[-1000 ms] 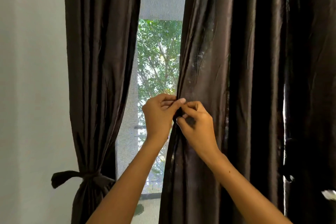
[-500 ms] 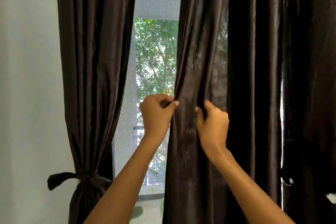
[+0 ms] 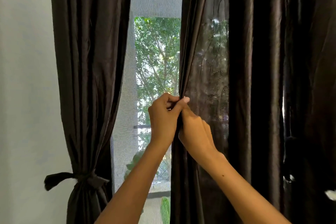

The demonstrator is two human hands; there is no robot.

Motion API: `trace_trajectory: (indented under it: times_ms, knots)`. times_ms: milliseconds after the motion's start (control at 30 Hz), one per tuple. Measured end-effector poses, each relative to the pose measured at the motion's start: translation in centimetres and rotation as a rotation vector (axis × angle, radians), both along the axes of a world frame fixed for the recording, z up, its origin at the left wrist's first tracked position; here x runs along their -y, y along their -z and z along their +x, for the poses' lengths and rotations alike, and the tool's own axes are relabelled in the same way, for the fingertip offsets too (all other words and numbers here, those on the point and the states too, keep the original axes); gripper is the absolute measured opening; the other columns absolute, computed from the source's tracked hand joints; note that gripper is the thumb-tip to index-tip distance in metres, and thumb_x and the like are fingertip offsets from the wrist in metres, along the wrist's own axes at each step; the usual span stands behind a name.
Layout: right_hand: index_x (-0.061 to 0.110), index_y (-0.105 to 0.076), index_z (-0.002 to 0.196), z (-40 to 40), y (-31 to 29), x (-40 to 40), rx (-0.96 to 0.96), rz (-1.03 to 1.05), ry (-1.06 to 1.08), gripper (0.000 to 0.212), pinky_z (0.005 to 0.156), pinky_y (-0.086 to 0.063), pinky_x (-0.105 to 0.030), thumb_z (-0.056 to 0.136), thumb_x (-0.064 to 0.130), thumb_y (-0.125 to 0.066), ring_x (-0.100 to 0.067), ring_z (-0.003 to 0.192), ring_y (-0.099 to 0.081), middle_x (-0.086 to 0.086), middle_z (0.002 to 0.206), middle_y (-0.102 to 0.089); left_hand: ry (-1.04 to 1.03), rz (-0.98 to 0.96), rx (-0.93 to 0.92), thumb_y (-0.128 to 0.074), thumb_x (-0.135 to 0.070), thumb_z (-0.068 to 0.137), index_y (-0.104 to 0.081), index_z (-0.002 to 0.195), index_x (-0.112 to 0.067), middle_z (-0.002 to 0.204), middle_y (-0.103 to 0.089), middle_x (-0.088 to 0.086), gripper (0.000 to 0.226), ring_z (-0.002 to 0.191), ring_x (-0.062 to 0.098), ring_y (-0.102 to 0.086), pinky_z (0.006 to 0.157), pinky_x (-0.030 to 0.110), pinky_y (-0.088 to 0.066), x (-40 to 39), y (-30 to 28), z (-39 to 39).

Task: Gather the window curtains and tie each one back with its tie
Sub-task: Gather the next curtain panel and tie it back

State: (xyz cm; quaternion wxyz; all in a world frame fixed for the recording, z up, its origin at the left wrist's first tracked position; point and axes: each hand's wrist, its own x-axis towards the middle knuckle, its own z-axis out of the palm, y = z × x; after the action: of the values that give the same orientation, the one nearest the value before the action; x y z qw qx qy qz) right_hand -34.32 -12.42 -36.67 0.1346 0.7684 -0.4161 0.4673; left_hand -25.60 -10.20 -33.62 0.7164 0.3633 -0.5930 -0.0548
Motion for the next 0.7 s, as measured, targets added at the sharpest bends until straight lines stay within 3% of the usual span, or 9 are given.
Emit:
trace_trajectory:
  times_ms: [100, 167, 233, 300, 367, 467, 533, 600, 700]
  knots:
    - [0.019, -0.017, 0.152, -0.9, 0.0, 0.3, -0.056, 0.051, -0.118, 0.068, 0.082, -0.049, -0.038, 0.092, 0.014, -0.047, -0.027, 0.124, -0.050, -0.003, 0.155, -0.030, -0.038, -0.011, -0.013, -0.075, -0.014, 0.080, -0.062, 0.075, -0.009, 0.070, -0.066, 0.000, 0.014, 0.069, 0.008, -0.065, 0.062, 0.011, -0.048, 0.6, -0.2, 0.3]
    - [0.021, -0.031, 0.149, -1.9, -0.1, 0.7, 0.023, 0.066, -0.142, 0.057, 0.109, -0.034, -0.044, 0.094, 0.018, -0.045, -0.022, 0.144, -0.022, -0.002, 0.160, -0.011, -0.083, -0.001, 0.000, -0.071, -0.010, 0.083, -0.060, 0.075, -0.011, 0.065, -0.062, -0.001, 0.014, 0.062, 0.008, -0.060, 0.056, 0.007, -0.042, 1.1, -0.4, 0.7]
    - [0.021, -0.044, 0.142, -2.9, -0.3, 1.3, 0.266, -0.018, -0.036, 0.048, 0.116, -0.017, -0.051, 0.094, 0.019, -0.047, -0.026, 0.148, -0.005, -0.010, 0.160, -0.004, -0.103, 0.020, 0.015, -0.070, -0.009, 0.084, -0.057, 0.076, -0.011, 0.067, -0.061, 0.002, 0.015, 0.062, 0.010, -0.058, 0.054, 0.007, -0.040, 1.4, -0.6, 1.2]
    - [0.021, -0.029, 0.149, -3.8, -0.5, 1.9, 0.459, -0.034, 0.091, 0.062, 0.116, -0.014, -0.055, 0.093, 0.031, -0.055, -0.034, 0.147, -0.001, -0.019, 0.159, 0.003, -0.109, 0.033, 0.022, -0.069, -0.008, 0.085, -0.057, 0.078, -0.010, 0.069, -0.061, 0.004, 0.014, 0.064, 0.013, -0.059, 0.054, 0.007, -0.041, 1.6, -0.7, 1.4]
    - [0.018, -0.007, 0.153, -4.2, -0.9, 2.4, 0.566, 0.101, -0.005, 0.090, 0.115, -0.018, -0.049, 0.087, 0.047, -0.061, -0.031, 0.147, -0.005, -0.018, 0.159, -0.001, -0.108, 0.032, 0.025, -0.069, -0.008, 0.084, -0.058, 0.078, -0.009, 0.069, -0.062, 0.006, 0.013, 0.065, 0.015, -0.060, 0.054, 0.008, -0.042, 1.7, -0.7, 1.5]
    - [0.016, -0.005, 0.152, -4.3, -1.8, 2.8, 0.745, 0.278, -0.271, 0.101, 0.106, -0.038, -0.033, 0.080, 0.045, -0.071, -0.021, 0.130, -0.046, -0.012, 0.142, -0.048, -0.084, 0.020, 0.023, -0.071, -0.007, 0.082, -0.060, 0.078, -0.007, 0.069, -0.065, 0.008, 0.012, 0.067, 0.016, -0.064, 0.061, 0.016, -0.049, 1.5, -0.7, 1.4]
    - [0.015, -0.029, 0.146, -3.9, -2.0, 2.7, 0.756, 0.177, -0.292, 0.083, 0.089, -0.048, -0.024, 0.079, 0.031, -0.076, -0.010, 0.097, -0.065, -0.002, 0.108, -0.069, -0.105, -0.005, 0.040, -0.073, -0.006, 0.080, -0.062, 0.075, -0.008, 0.067, -0.065, 0.005, 0.012, 0.066, 0.013, -0.064, 0.062, 0.016, -0.050, 1.4, -0.6, 1.1]
    - [0.017, -0.059, 0.123, -3.5, -1.8, 2.4, 0.713, -0.031, -0.207, 0.049, 0.073, -0.053, -0.020, 0.078, 0.020, -0.078, -0.001, 0.072, -0.066, 0.007, 0.084, -0.069, -0.151, -0.031, 0.071, -0.075, -0.005, 0.078, -0.063, 0.072, -0.011, 0.065, -0.064, -0.002, 0.014, 0.065, 0.009, -0.064, 0.061, 0.012, -0.049, 1.1, -0.7, 0.8]
    - [0.016, -0.070, 0.100, -2.9, -1.5, 1.5, 0.687, -0.222, -0.167, 0.024, 0.065, -0.053, -0.018, 0.077, 0.015, -0.077, -0.003, 0.064, -0.063, 0.003, 0.081, -0.069, -0.215, -0.059, 0.112, -0.075, -0.006, 0.078, -0.067, 0.073, -0.011, 0.067, -0.064, -0.002, 0.011, 0.068, 0.013, -0.065, 0.068, 0.023, -0.053, 0.9, -0.8, 0.4]
